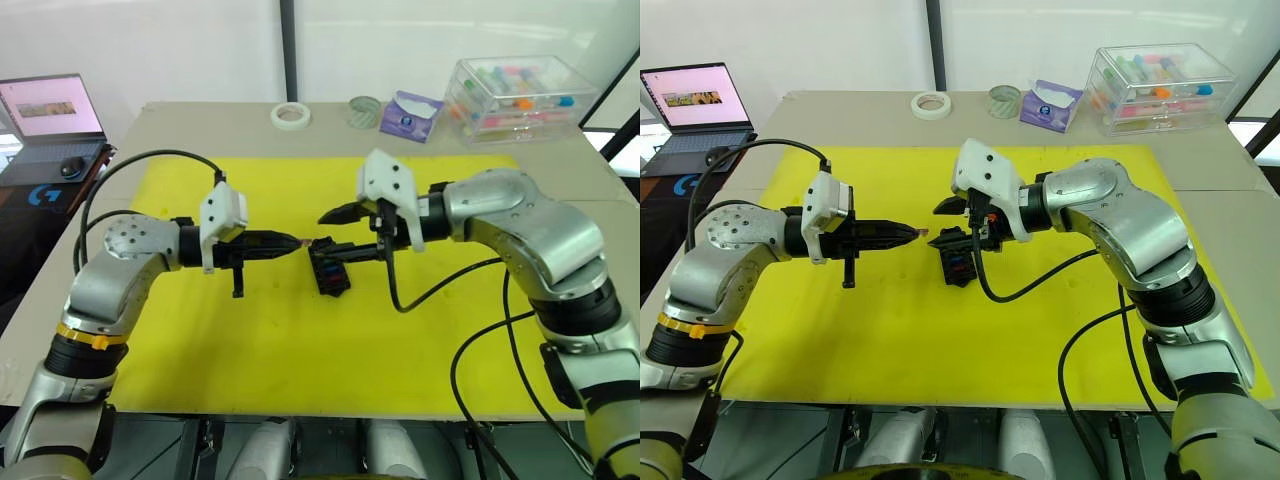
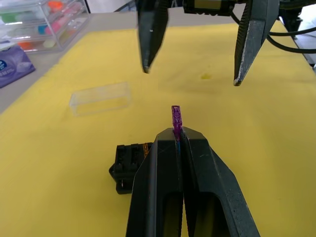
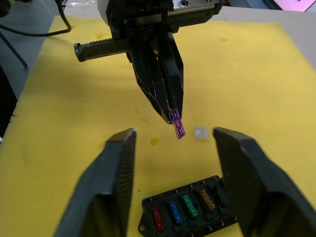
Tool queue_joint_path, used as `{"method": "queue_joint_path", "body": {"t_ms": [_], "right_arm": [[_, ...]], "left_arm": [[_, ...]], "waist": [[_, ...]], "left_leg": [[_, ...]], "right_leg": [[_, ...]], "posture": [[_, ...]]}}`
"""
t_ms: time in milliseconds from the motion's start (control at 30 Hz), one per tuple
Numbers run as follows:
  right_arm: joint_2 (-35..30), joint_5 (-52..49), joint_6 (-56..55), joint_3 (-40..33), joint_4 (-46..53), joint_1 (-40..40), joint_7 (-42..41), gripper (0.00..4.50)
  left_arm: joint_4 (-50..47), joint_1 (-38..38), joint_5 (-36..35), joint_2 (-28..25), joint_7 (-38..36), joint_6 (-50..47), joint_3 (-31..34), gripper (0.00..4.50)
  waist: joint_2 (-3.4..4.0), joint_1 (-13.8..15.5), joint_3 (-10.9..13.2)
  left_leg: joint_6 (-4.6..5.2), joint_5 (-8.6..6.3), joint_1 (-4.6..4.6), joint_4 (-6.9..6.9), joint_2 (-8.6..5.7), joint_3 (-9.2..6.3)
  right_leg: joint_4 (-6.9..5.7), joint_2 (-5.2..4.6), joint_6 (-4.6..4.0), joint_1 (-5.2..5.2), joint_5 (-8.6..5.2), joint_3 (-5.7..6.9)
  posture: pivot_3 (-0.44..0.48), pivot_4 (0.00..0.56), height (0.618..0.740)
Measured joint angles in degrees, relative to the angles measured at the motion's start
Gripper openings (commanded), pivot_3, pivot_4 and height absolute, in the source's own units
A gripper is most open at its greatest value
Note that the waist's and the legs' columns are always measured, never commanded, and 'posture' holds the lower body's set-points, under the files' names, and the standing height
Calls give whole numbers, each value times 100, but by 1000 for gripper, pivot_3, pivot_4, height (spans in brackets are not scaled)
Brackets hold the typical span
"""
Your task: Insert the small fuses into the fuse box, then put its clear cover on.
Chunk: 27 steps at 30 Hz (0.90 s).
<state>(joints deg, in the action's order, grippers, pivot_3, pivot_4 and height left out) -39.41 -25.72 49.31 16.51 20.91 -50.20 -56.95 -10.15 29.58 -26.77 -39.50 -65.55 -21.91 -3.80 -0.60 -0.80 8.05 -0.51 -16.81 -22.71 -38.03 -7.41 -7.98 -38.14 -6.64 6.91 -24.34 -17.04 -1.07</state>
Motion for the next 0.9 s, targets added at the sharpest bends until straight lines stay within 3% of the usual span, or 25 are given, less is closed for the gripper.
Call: {"method": "queue_joint_path", "body": {"t_ms": [700, 900], "right_arm": [[52, 917, -646, 511, -52, 68, 56, 2530], [52, 964, -700, 531, -52, 68, -56, 669]], "left_arm": [[-128, 7, 239, 156, -22, 144, -136, 0], [-129, 7, 246, 156, -16, 145, -154, 0]], "waist": [[0, -5, 0], [0, -4, 0]], "left_leg": [[0, 0, 0, -1, 0, -1], [0, 0, 0, -1, 0, -1]], "right_leg": [[0, 2, 0, 0, 0, 2], [0, 2, 0, 0, 0, 2]], "posture": [[0, 150, 740], [0, 150, 740]]}}
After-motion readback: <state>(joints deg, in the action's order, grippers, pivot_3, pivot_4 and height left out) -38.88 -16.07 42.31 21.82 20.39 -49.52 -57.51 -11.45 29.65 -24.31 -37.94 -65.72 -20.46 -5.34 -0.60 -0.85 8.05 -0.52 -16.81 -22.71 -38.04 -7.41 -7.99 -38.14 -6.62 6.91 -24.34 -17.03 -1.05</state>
